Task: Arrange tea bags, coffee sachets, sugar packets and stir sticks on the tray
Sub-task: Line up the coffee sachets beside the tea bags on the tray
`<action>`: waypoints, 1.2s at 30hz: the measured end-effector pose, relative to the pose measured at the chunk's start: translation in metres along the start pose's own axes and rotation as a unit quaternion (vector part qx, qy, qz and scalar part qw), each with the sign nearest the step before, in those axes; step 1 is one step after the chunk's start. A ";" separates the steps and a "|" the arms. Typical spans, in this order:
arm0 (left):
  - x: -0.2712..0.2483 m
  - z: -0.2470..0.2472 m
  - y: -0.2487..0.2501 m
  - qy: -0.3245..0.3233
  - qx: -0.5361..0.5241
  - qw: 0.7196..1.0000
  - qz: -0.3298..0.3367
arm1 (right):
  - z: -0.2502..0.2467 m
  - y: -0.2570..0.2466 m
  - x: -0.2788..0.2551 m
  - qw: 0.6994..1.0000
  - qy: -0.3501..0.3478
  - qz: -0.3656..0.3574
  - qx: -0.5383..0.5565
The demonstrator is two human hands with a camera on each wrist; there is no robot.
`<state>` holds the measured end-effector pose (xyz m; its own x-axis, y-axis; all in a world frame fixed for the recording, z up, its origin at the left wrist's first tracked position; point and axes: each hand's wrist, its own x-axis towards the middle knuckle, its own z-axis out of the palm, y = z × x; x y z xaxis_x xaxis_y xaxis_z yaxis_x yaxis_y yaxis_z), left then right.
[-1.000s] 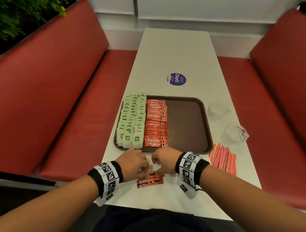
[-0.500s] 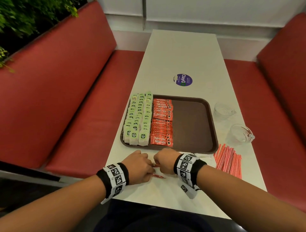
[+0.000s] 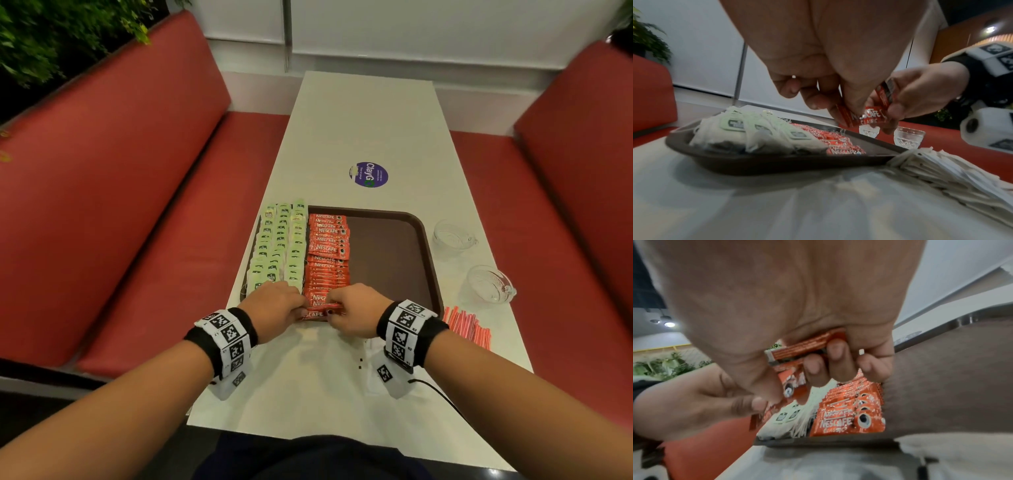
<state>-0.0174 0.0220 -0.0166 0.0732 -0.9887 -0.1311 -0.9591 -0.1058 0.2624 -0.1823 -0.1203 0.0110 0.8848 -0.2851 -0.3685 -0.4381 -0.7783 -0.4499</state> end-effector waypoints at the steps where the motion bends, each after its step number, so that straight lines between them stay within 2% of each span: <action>1: 0.003 -0.002 0.001 0.012 -0.009 1.000 0.003 | 0.000 0.002 0.001 1.000 0.008 -0.010 -0.005; 4: 0.012 -0.008 0.006 0.047 -0.030 0.998 0.005 | -0.003 0.008 0.003 1.000 0.025 -0.017 0.000; 7: 0.023 -0.012 0.010 0.047 -0.008 0.999 -0.008 | -0.007 0.013 0.005 1.000 0.020 -0.006 -0.016; 10: 0.034 -0.010 0.013 0.037 0.018 0.999 -0.033 | -0.013 0.019 0.006 0.999 0.012 0.037 -0.026; 14: 0.042 0.000 0.016 -0.005 0.057 0.997 -0.046 | -0.020 0.027 0.002 0.995 0.046 0.084 0.000; 21: 0.046 0.015 0.017 -0.033 0.076 0.994 -0.066 | -0.021 0.034 -0.002 0.988 0.089 0.100 0.075; 29: 0.059 0.011 0.019 -0.015 0.088 0.992 -0.091 | -0.013 0.032 0.003 0.994 0.044 0.103 0.013; 32: 0.059 0.006 0.018 -0.008 0.049 0.996 -0.077 | -0.008 0.037 0.007 0.994 0.030 0.101 -0.013; 36: 0.056 -0.003 0.024 0.032 -0.030 0.999 -0.029 | -0.008 0.036 0.011 0.997 0.023 0.071 -0.024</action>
<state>-0.0352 -0.0362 -0.0153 0.1480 -0.9851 -0.0871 -0.9348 -0.1681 0.3128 -0.1870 -0.1558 -0.0031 0.8216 -0.4189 -0.3867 -0.5520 -0.7542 -0.3557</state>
